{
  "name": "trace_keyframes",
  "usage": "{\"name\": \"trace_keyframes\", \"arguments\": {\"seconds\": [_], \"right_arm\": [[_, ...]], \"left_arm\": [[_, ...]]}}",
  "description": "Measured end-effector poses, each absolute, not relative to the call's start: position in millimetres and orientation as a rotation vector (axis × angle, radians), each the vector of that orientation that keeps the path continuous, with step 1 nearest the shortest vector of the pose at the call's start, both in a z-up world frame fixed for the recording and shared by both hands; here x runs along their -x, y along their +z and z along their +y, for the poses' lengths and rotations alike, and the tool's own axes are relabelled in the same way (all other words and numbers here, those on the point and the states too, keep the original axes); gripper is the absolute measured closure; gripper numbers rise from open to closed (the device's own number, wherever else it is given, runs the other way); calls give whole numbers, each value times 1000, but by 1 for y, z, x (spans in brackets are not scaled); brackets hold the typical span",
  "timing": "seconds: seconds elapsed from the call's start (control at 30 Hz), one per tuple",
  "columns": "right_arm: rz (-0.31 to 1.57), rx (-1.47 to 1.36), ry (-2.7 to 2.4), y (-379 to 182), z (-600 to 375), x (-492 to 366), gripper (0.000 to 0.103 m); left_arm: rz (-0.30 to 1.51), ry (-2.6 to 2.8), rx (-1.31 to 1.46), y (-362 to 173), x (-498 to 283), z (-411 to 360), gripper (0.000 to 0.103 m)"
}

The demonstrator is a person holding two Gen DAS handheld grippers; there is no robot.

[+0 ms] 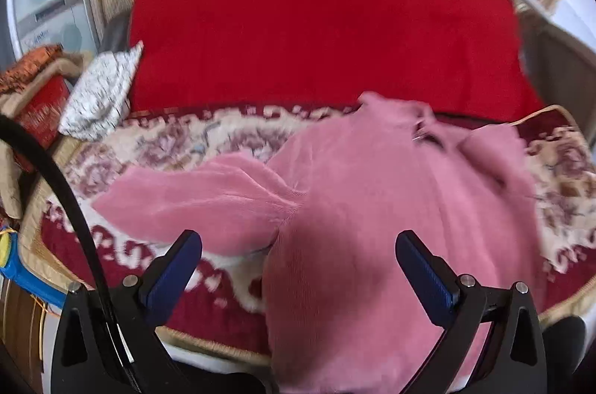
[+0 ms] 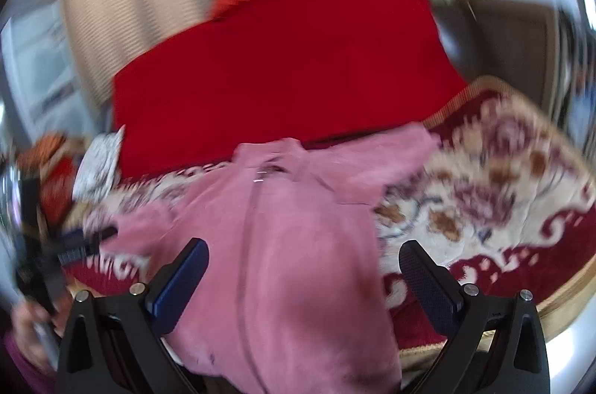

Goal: Fold large clothes
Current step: 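Grasp the jacket sleeve cuff with the right gripper and lift it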

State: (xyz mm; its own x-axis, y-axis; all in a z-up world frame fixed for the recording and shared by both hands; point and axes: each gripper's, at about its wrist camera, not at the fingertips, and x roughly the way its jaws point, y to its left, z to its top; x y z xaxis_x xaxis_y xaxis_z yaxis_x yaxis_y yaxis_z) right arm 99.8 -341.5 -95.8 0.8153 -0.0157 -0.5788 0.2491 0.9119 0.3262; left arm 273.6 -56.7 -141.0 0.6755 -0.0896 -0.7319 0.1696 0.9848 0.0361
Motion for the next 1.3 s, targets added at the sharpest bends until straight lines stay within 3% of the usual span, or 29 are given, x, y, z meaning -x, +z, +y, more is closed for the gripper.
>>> {"name": "trace_keyframes", "arguments": {"seconds": [0.23, 0.33, 0.47, 0.7, 0.8, 0.93, 0.97, 1.1, 1.3], "right_arm": [[626, -806, -199, -173, -491, -193, 4], [619, -944, -205, -201, -538, -239, 17], [639, -1001, -289, -231, -586, -292, 26], [677, -1009, -403, -269, -638, -357, 29], [708, -959, -429, -279, -645, -382, 40], [749, -820, -425, -278, -638, -408, 81], [735, -811, -403, -275, -636, -410, 95], [656, -743, -329, -240, -616, -400, 98], [503, -722, -138, -161, -554, -358, 98]], "left_arm": [[856, -97, -109, -193, -359, -84, 0], [858, -81, -145, -206, -377, -97, 0], [907, -85, -211, -232, -386, -108, 0], [919, -115, -250, -252, -382, -114, 0], [955, -130, -160, -257, -388, -104, 0], [995, -158, -98, -263, -392, -97, 0], [1002, -162, -91, -263, -392, -96, 0], [1013, -159, -107, -258, -394, -95, 0], [875, -69, -51, -226, -385, -76, 0]]}}
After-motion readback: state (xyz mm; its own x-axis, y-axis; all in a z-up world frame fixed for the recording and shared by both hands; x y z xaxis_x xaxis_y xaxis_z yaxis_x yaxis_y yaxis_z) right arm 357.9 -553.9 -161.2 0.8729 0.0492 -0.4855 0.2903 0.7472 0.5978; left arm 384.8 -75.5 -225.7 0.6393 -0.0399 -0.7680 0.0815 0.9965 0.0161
